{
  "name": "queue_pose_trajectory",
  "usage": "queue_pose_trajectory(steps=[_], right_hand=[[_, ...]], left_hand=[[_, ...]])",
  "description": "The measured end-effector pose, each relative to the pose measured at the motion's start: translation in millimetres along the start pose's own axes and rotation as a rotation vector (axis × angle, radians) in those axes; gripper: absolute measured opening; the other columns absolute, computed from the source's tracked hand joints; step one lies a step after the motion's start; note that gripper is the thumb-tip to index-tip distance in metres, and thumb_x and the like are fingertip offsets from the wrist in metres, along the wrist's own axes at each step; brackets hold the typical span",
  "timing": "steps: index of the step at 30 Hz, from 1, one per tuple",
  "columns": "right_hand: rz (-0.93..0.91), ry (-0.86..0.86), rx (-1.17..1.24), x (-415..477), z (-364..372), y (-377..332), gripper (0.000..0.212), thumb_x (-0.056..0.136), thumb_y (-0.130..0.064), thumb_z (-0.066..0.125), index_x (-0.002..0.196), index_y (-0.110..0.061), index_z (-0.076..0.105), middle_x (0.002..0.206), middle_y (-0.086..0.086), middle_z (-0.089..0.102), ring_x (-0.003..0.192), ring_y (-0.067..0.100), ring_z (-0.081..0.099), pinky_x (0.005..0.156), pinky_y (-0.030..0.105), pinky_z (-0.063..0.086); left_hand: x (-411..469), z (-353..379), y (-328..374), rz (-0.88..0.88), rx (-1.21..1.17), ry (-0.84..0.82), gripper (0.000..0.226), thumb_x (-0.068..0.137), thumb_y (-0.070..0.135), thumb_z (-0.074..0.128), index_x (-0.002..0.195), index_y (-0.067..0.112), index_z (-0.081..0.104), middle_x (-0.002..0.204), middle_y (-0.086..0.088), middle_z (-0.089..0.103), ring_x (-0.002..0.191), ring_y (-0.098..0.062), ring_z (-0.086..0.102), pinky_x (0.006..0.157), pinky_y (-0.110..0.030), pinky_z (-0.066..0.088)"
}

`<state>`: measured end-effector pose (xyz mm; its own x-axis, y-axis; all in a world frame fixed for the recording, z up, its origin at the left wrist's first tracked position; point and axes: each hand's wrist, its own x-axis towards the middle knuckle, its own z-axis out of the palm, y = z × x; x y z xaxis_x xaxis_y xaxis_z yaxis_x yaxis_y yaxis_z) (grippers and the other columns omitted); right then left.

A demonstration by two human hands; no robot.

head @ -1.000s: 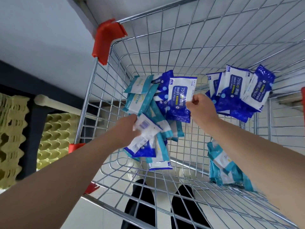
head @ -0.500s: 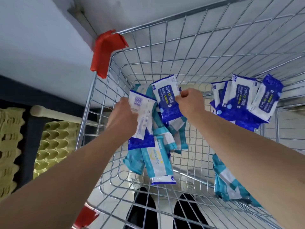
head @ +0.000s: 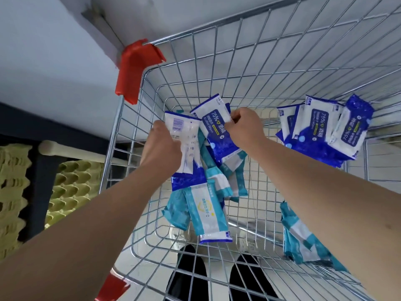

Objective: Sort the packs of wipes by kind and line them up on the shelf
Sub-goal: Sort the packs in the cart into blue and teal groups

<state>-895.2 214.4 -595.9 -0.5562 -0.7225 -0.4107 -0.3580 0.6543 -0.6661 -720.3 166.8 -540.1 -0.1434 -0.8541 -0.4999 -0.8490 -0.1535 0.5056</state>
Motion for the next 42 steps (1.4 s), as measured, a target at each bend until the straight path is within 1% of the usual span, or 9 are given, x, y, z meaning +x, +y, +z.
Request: queue_pose_trajectory(steps=[5, 13, 22, 27, 29, 32, 36, 40, 42], right_hand=[[0.134, -0.014, 0.159, 7, 4, -1, 0.021, 0.082, -0.016, 0.071, 0.095, -0.014, 0.055, 0.098, 0.003, 0.062, 0.087, 0.016, 0.062, 0.070, 0.032, 0.053], [0.272, -0.060, 0.527, -7, -28, -7, 0.032, 0.082, -0.007, 0.068, 0.109, -0.011, 0.051, 0.092, 0.002, 0.062, 0.072, 0.009, 0.064, 0.044, 0.020, 0.049], [0.313, 0.106, 0.537, -40, -172, 94, 0.028, 0.083, 0.006, 0.060, 0.101, -0.014, 0.068, 0.098, 0.013, 0.070, 0.085, 0.026, 0.066, 0.091, 0.044, 0.053], [0.352, 0.266, 0.622, -29, -214, 143, 0.028, 0.085, 0.008, 0.056, 0.107, -0.008, 0.065, 0.076, -0.001, 0.072, 0.061, 0.010, 0.067, 0.068, 0.031, 0.058], [0.344, 0.288, 0.551, -24, -221, 154, 0.026, 0.087, 0.005, 0.056, 0.108, -0.009, 0.065, 0.092, 0.007, 0.070, 0.070, 0.015, 0.066, 0.062, 0.025, 0.055], [0.302, 0.181, 0.505, -22, -229, 167, 0.024, 0.083, -0.003, 0.055, 0.101, -0.011, 0.068, 0.099, 0.015, 0.069, 0.075, 0.025, 0.063, 0.070, 0.041, 0.055], [0.360, 0.052, 0.759, -22, -240, 172, 0.026, 0.088, -0.017, 0.050, 0.111, -0.012, 0.061, 0.088, 0.006, 0.066, 0.078, 0.022, 0.062, 0.067, 0.034, 0.055], [0.219, -0.048, 0.699, -22, -241, 181, 0.032, 0.086, 0.006, 0.055, 0.099, -0.021, 0.065, 0.092, -0.003, 0.071, 0.078, 0.013, 0.070, 0.071, 0.031, 0.058], [0.165, -0.027, 0.614, -20, -239, 187, 0.047, 0.076, 0.016, 0.062, 0.097, -0.026, 0.064, 0.094, -0.006, 0.071, 0.084, 0.013, 0.070, 0.077, 0.033, 0.058]], left_hand=[[6, 3, -2, -0.003, 0.009, 0.001, 0.021, 0.094, 0.009, 0.054, 0.102, 0.017, 0.036, 0.085, 0.001, 0.050, 0.068, -0.010, 0.051, 0.048, -0.028, 0.041], [0, -7, 4, 0.093, -0.071, -0.082, 0.031, 0.091, 0.015, 0.060, 0.118, 0.019, 0.045, 0.103, 0.005, 0.058, 0.078, -0.007, 0.056, 0.054, -0.022, 0.043], [-22, 26, 77, 0.089, -0.329, -0.245, 0.026, 0.082, 0.006, 0.070, 0.104, 0.018, 0.064, 0.103, -0.001, 0.071, 0.088, -0.015, 0.068, 0.076, -0.032, 0.056], [-37, 86, 132, 0.028, -0.649, -0.403, 0.026, 0.083, -0.010, 0.061, 0.098, 0.011, 0.064, 0.104, -0.012, 0.071, 0.095, -0.028, 0.069, 0.086, -0.044, 0.055], [-41, 111, 154, 0.029, -0.683, -0.427, 0.026, 0.085, -0.010, 0.059, 0.106, 0.006, 0.062, 0.108, -0.014, 0.069, 0.097, -0.029, 0.068, 0.085, -0.043, 0.057], [-46, 145, 180, 0.016, -0.752, -0.459, 0.025, 0.086, -0.010, 0.059, 0.107, 0.005, 0.061, 0.111, -0.017, 0.068, 0.100, -0.032, 0.068, 0.088, -0.048, 0.055], [-43, 187, 201, -0.003, -0.741, -0.415, 0.019, 0.085, -0.005, 0.064, 0.097, 0.010, 0.062, 0.107, -0.014, 0.070, 0.096, -0.029, 0.069, 0.086, -0.045, 0.056], [-40, 219, 216, 0.017, -0.555, -0.226, 0.033, 0.079, 0.018, 0.077, 0.105, 0.009, 0.058, 0.085, 0.004, 0.065, 0.074, -0.010, 0.065, 0.058, -0.014, 0.053], [-37, 225, 221, 0.084, -0.307, -0.121, 0.049, 0.071, 0.042, 0.081, 0.103, 0.014, 0.057, 0.085, 0.007, 0.062, 0.070, -0.007, 0.060, 0.054, -0.018, 0.047]])
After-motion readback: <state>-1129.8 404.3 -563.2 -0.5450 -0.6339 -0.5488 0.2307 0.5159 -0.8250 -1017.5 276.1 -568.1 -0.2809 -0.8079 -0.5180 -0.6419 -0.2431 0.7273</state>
